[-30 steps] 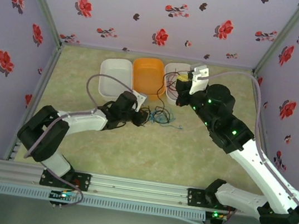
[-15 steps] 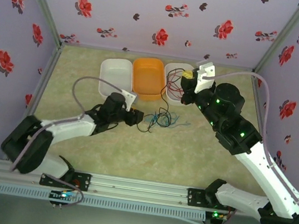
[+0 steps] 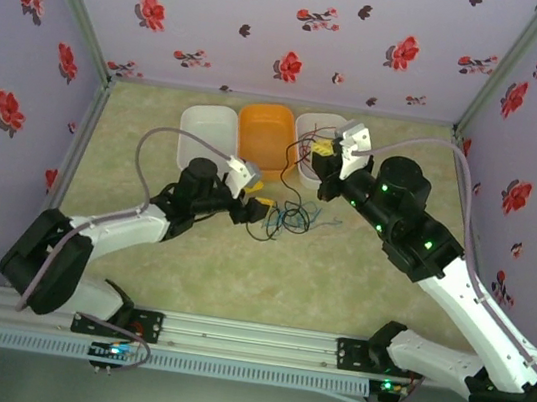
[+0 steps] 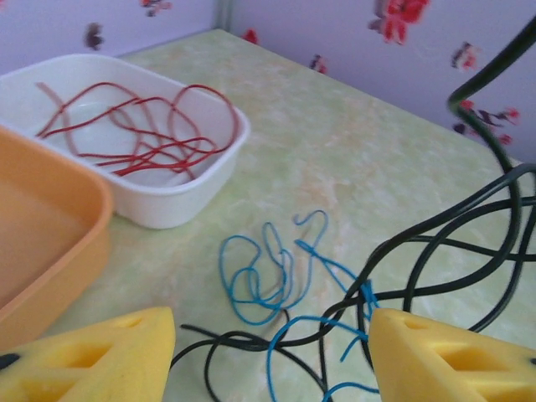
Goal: Untangle the cables
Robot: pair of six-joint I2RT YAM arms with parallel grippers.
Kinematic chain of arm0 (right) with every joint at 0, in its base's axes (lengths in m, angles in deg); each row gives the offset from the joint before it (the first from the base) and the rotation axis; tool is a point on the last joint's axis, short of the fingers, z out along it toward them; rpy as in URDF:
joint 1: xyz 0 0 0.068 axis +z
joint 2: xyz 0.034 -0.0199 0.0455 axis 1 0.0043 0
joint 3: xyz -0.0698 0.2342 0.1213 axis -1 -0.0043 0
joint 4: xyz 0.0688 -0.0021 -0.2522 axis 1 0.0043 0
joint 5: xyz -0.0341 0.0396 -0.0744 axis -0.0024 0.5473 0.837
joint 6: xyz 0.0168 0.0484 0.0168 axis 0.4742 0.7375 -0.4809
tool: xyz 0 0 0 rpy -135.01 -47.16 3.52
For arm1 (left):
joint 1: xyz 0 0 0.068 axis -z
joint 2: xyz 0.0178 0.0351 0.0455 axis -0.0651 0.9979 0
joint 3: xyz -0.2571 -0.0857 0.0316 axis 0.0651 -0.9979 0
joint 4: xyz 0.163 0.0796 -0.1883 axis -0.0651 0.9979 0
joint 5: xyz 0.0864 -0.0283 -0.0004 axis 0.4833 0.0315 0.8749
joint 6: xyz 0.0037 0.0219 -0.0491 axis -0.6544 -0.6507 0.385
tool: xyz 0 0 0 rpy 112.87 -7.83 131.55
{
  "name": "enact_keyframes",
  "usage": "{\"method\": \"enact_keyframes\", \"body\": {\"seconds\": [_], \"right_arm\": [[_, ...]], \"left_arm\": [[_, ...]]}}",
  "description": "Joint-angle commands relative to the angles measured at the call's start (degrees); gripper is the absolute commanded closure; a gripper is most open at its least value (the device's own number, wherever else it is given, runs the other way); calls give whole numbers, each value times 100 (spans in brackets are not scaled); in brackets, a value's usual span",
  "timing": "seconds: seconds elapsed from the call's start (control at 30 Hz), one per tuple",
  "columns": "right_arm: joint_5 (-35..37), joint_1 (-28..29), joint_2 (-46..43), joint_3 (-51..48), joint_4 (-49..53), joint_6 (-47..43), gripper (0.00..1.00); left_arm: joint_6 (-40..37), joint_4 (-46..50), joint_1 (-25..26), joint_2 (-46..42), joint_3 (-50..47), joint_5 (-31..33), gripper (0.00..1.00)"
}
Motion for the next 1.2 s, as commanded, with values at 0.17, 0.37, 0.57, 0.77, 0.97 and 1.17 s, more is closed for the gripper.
{"method": "enact_keyframes", "body": {"seconds": [0.17,0.37,0.57,0.77,0.97,1.17], "right_arm": [[-322,38,-128,-166,-523,-39,100],[-340,37,-81,-197,-638,-3,100],[-403,42,-59,-218,-699,49,100],[-402,41,-49,-308,-820,128,100],[-385,42,28,-355,-924,173,100],[-365,38,102,-337,-998,215,100]], "left_arm": [[-824,-72,-34,250,497,-1401,41],[-957,184,18,382,619,-1567,42],[-766,37,34,658,791,-1560,55],[-477,-381,45,833,824,-1569,60],[-418,-353,66,862,857,-1797,71],[-525,-314,142,964,894,-1990,56]]}}
